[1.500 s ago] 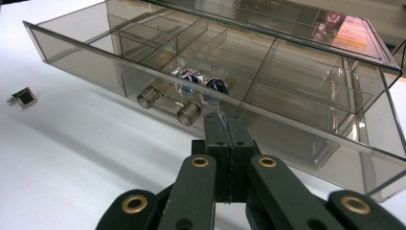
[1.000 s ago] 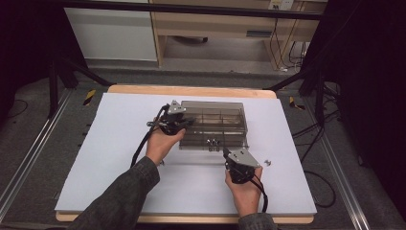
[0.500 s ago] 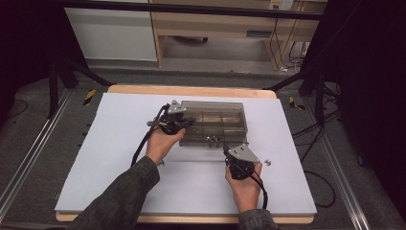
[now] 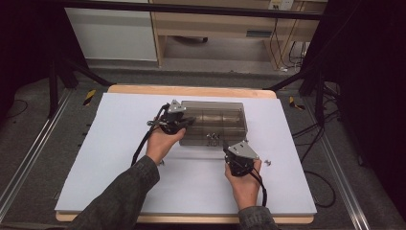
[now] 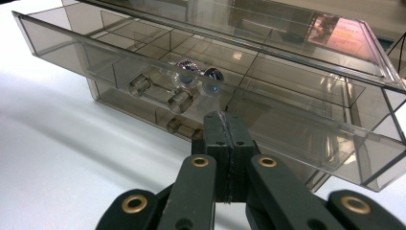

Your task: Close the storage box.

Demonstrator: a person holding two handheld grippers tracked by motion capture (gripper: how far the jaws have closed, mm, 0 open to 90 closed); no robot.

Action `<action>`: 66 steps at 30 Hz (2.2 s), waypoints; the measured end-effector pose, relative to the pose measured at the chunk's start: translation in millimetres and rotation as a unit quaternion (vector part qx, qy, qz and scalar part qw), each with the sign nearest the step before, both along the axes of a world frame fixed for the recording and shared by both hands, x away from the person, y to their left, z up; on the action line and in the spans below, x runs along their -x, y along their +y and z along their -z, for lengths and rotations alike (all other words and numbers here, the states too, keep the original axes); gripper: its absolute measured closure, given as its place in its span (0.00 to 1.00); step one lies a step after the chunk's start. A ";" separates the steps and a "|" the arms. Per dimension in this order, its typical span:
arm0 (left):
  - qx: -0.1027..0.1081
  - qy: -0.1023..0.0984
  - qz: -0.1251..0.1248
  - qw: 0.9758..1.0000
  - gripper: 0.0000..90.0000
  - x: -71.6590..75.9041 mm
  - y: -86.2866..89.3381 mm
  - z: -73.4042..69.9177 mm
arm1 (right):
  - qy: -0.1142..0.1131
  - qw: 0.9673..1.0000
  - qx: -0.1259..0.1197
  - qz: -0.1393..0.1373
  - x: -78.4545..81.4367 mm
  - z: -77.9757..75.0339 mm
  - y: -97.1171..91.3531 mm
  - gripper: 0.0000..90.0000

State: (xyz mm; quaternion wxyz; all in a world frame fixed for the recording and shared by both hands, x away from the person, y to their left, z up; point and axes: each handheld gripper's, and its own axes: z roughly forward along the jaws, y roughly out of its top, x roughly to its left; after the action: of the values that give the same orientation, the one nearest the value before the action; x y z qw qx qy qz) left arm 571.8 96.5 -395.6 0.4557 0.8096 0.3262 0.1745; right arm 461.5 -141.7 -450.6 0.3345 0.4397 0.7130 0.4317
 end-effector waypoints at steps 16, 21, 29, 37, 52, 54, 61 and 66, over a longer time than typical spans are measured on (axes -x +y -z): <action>0.001 0.000 -0.001 1.000 1.00 -0.3 -1.2 0.2 | -0.001 1.000 0.003 0.000 -5.8 -1.0 1.2 1.00; 0.000 0.000 -0.001 1.000 1.00 -0.4 -1.2 0.2 | -0.002 1.000 0.004 -0.002 -8.1 -1.2 2.5 1.00; 0.000 0.000 -0.001 1.000 1.00 -0.4 -1.3 0.1 | -0.001 1.000 0.002 -0.002 -12.8 -1.4 4.1 1.00; 0.000 -0.001 0.000 1.000 1.00 -0.1 -2.0 0.2 | -0.003 1.000 0.002 -0.002 -17.4 -2.4 4.5 1.00; -0.002 0.000 0.002 1.000 1.00 0.5 -1.8 -0.1 | -0.005 1.000 0.002 0.004 -29.2 -2.9 7.5 1.00; -0.002 0.000 0.002 1.000 1.00 0.3 -1.7 -0.1 | -0.006 1.000 0.003 0.004 -31.1 -2.8 8.3 1.00; -0.003 -0.001 0.003 1.000 1.00 0.1 -1.8 -0.2 | -0.004 1.000 -0.001 0.007 -36.3 -1.8 7.0 1.00; -0.004 -0.001 0.003 1.000 1.00 0.4 -2.0 -0.3 | -0.003 1.000 -0.008 0.013 -39.1 -1.5 3.3 1.00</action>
State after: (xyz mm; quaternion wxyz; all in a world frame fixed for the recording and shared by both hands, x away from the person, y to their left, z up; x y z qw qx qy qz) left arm 571.4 94.5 -395.4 0.4533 0.8121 0.3227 0.1757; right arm 500.5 -138.4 -449.1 0.3385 0.4501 0.7031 0.4341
